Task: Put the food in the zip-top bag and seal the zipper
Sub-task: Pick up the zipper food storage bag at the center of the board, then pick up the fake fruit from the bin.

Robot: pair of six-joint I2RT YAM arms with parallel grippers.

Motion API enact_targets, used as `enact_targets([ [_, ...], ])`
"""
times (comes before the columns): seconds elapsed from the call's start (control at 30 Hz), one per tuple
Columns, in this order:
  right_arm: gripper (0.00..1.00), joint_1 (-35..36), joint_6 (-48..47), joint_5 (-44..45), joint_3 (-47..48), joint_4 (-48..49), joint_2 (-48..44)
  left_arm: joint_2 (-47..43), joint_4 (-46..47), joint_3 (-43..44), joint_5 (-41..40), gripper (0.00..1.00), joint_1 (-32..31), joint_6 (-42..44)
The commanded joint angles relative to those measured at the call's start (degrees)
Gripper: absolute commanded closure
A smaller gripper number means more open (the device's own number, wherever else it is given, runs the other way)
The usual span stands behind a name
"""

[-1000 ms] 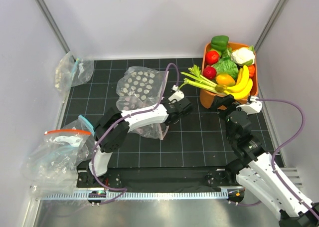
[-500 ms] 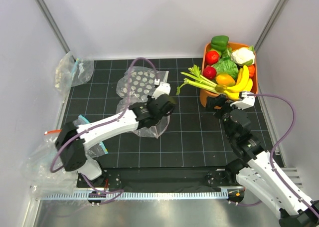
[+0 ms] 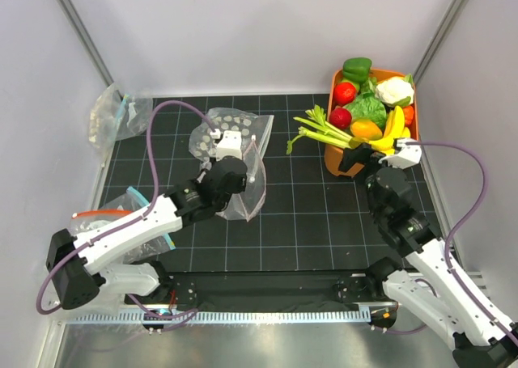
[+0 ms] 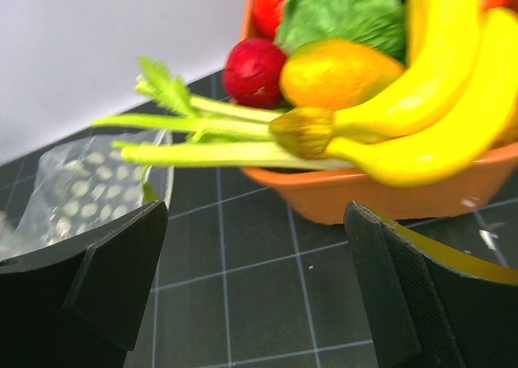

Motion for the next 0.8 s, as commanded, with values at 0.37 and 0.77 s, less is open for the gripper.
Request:
enact_targets([
  [0.37,0.0,0.2,32.9,19.7,23.3,-32.8,14.9,-3.9,5.5,-0.8,-0.7,1.0,0.1,-1.5],
  [0.77,0.0,-1.7,45.9,14.4,27.4,-32.8,28.8,-2.2,6.5,-0.9,1.6,1.0,0.1,-1.6],
])
